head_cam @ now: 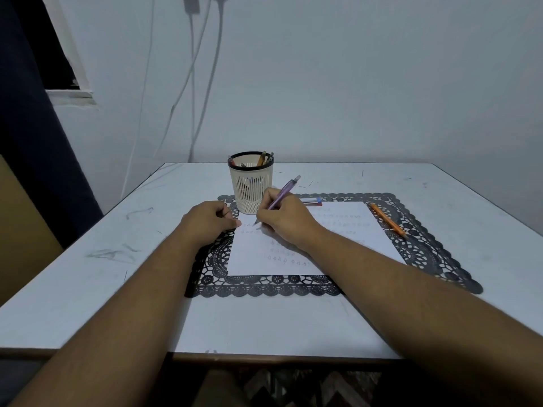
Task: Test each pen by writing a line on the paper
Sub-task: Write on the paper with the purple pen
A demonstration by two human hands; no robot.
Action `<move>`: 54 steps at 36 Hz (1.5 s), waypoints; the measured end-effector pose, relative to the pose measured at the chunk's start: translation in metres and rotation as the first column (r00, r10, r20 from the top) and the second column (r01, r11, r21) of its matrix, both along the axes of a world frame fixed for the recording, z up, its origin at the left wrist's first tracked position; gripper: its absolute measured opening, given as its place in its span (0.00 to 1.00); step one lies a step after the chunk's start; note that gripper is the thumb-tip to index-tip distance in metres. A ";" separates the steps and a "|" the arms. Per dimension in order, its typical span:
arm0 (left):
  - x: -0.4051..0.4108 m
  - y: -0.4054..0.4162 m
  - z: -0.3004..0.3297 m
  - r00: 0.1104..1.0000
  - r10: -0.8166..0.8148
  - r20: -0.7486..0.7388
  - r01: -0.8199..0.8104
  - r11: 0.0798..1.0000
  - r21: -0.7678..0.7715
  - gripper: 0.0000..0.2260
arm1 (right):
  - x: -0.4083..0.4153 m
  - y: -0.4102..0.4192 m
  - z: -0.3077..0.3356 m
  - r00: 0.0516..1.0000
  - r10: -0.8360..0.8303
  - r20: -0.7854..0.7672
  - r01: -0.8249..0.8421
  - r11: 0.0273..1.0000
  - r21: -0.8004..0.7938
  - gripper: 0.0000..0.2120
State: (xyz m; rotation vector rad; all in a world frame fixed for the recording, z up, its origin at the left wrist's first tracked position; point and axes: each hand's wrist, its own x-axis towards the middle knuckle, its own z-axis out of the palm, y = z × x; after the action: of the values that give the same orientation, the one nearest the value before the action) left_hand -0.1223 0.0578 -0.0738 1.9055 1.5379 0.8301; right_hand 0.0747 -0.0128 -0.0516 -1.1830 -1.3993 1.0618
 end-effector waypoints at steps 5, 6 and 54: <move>-0.001 0.000 0.002 0.999 -0.008 -0.044 0.009 1.000 0.024 0.10 | -0.013 0.005 -0.007 0.990 0.137 -0.043 -0.139 0.990 -0.037 0.09; -0.001 -0.001 0.003 0.998 -0.011 -0.058 0.013 0.999 0.029 0.10 | -0.014 0.005 -0.008 0.988 0.150 -0.037 -0.151 0.987 -0.052 0.09; -0.001 -0.005 0.005 0.997 -0.010 -0.076 0.012 1.000 0.026 0.09 | -0.014 0.008 -0.014 0.987 0.154 -0.046 -0.157 0.987 -0.047 0.10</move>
State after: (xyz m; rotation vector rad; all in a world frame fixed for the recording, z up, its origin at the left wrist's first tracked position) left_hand -0.1228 0.0525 -0.0686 1.9839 1.5667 0.7851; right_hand 0.0607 -0.0048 -0.0652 -1.0945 -1.4573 1.2310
